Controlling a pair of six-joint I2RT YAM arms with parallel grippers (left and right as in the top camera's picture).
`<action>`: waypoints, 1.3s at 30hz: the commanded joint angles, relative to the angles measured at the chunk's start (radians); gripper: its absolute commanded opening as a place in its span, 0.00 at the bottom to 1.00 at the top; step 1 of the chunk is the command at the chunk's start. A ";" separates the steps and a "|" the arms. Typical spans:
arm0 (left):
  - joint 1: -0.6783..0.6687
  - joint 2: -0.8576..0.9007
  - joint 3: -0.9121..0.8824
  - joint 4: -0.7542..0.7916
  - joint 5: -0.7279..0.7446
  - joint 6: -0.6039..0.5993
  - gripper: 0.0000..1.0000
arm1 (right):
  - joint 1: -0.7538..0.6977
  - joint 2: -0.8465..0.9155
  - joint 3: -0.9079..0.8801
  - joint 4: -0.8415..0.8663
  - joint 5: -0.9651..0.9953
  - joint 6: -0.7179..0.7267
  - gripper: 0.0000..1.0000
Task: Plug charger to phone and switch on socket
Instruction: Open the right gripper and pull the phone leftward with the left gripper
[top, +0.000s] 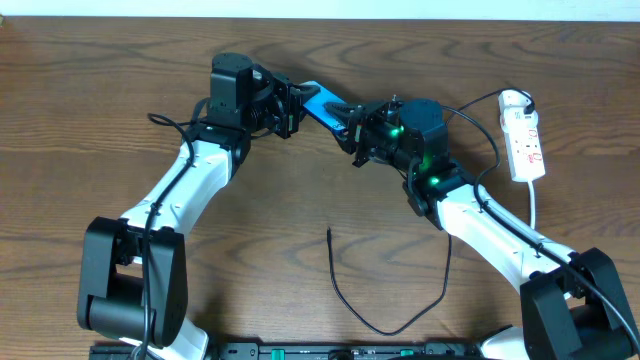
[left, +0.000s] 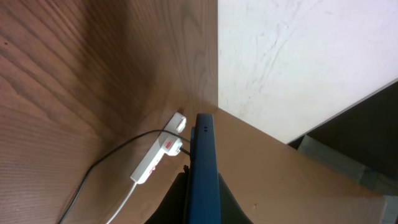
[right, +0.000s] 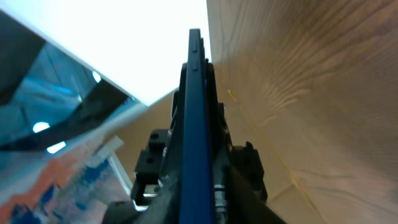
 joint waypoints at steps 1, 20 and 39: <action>-0.002 -0.024 0.003 0.006 0.006 -0.005 0.08 | 0.008 -0.008 0.018 -0.001 0.001 -0.003 0.26; 0.042 -0.024 0.003 0.006 0.006 0.066 0.07 | 0.007 -0.008 0.018 -0.001 0.001 -0.004 0.70; 0.201 -0.024 0.003 0.007 0.170 0.330 0.08 | -0.011 -0.008 0.018 -0.002 0.002 -0.085 0.80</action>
